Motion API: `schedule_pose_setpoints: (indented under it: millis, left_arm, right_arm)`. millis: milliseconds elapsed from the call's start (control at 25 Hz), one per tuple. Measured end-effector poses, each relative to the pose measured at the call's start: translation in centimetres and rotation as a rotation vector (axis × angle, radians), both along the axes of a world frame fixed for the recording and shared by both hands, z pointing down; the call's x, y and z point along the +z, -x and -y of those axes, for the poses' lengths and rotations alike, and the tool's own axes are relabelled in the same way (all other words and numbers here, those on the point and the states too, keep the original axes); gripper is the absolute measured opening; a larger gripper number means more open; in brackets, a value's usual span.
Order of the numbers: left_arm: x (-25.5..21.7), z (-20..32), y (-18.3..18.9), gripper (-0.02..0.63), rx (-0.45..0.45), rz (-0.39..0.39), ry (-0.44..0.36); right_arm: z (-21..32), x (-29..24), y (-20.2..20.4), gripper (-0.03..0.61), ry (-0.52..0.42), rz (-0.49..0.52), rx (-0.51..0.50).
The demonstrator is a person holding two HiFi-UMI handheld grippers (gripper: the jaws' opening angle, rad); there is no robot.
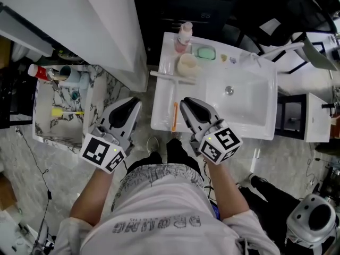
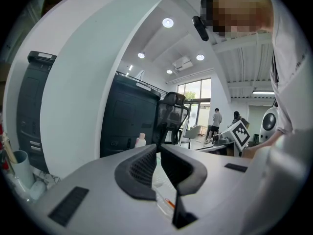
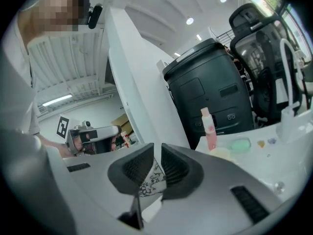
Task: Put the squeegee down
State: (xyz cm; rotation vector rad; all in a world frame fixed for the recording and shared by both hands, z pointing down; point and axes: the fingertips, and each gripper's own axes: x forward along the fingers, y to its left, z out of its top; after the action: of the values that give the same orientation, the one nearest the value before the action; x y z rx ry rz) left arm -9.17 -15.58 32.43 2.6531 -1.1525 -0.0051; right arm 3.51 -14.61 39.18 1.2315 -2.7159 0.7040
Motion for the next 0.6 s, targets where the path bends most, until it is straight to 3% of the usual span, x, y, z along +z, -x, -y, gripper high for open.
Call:
schedule_pose_setpoints:
  millis: [600]
  left_arm:
    - [-0.8,-0.3,-0.8,0.041,0.024,-0.018,-0.017]
  right_arm:
    - [-1.0,-2.6,0.6,0.043,-0.067,-0.082,-0.035]
